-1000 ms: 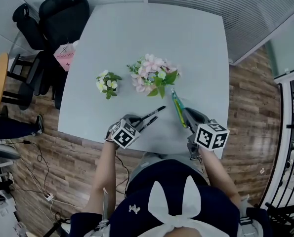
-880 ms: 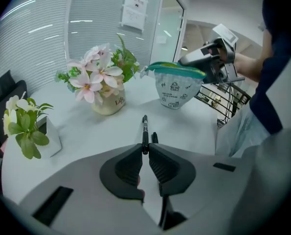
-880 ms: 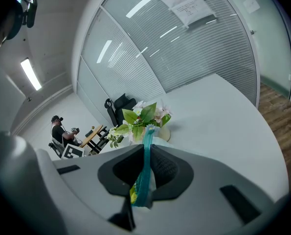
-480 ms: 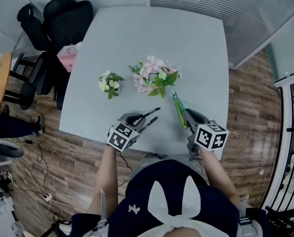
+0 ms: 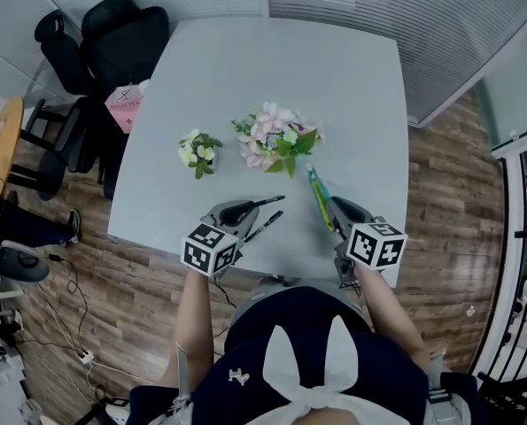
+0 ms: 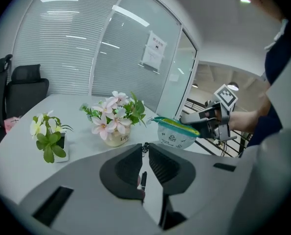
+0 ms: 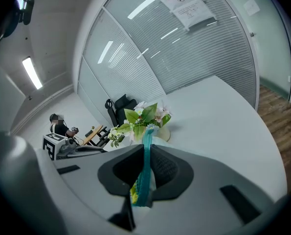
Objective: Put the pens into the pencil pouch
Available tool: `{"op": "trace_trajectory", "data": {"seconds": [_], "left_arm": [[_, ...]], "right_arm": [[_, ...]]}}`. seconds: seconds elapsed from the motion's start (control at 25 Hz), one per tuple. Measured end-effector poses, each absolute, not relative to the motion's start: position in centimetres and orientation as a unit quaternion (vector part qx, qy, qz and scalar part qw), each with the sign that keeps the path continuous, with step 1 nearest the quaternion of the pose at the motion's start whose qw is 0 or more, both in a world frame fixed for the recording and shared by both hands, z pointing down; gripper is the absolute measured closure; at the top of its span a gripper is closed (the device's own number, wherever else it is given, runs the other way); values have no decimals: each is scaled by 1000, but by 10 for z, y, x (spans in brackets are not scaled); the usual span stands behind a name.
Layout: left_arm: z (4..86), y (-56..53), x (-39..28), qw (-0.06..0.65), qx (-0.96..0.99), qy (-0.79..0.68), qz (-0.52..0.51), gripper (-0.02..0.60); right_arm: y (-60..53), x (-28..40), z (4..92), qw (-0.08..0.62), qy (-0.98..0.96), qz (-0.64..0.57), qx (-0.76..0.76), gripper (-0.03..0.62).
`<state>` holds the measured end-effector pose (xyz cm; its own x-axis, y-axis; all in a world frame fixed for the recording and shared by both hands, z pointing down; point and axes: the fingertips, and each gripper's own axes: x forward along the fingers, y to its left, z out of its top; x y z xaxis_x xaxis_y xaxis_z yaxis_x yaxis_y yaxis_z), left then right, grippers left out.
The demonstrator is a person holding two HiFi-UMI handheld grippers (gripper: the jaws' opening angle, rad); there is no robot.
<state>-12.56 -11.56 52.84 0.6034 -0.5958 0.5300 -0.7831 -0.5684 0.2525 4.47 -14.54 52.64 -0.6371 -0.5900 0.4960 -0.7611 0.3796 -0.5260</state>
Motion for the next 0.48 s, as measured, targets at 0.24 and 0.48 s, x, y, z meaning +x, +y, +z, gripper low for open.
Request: {"op": "trace_trajectory", "data": {"seconds": [0.24,0.48], "left_arm": [[510,-113,-131,246,866,-405,158,525],[490,-110,-129,232,873,-406,136,526]], "right_arm": [[-143,46,526,114,-823,375,412,549],[-141,45,525,112,-823,375,412,549]]}}
